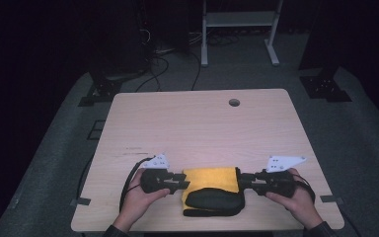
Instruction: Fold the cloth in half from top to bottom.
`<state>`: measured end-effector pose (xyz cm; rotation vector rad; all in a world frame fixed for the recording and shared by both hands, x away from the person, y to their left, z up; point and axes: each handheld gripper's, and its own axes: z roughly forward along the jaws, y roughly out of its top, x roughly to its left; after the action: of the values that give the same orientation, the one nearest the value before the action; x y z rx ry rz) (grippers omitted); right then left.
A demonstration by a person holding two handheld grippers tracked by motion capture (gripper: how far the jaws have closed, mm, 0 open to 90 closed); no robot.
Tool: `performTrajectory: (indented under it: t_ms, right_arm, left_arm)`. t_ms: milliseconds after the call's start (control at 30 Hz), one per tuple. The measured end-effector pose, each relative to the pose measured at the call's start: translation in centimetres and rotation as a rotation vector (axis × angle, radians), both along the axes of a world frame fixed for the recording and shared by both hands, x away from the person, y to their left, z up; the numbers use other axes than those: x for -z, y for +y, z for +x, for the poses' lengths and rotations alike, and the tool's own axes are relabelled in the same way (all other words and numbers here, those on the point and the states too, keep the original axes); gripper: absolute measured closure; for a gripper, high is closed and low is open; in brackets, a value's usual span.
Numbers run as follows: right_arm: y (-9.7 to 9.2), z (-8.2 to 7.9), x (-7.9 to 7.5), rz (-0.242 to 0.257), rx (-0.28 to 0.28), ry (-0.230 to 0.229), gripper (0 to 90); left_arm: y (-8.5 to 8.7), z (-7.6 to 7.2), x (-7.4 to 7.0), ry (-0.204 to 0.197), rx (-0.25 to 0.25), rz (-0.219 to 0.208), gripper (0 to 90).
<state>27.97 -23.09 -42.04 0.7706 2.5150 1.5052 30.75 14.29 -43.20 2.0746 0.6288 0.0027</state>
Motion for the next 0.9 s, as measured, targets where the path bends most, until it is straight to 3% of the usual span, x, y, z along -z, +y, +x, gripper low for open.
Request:
performTrajectory:
  t_ms: [167, 300, 500, 633, 767, 900]
  right_arm:
    - [1.2, 1.6, 0.8, -0.043, -0.001, 0.016, 77.2]
    - [2.2, 2.0, 2.4, -0.09, -0.035, 0.055, 78.4]
    - [3.1, 0.8, 3.4, -0.113, -0.105, 0.092, 78.4]
    - [3.6, -0.4, 4.0, -0.147, -0.158, 0.1, 78.2]
    - [3.8, -1.5, 4.6, -0.206, -0.202, 0.069, 77.5]
    - [3.9, -2.1, 4.7, -0.246, -0.224, 0.029, 77.3]
  left_arm:
    - [-1.1, 1.0, 1.4, 0.024, 0.007, 0.033, 68.6]
    - [-1.7, 0.7, 2.2, 0.038, 0.032, 0.057, 68.8]
    - [-2.2, -0.9, 2.4, 0.042, 0.09, 0.066, 67.6]
    - [-2.2, -2.2, 2.7, 0.049, 0.127, 0.096, 66.5]
    - [-2.1, -2.9, 2.9, 0.038, 0.137, 0.114, 64.6]
    - [-2.1, -3.2, 3.4, 0.019, 0.152, 0.158, 64.4]
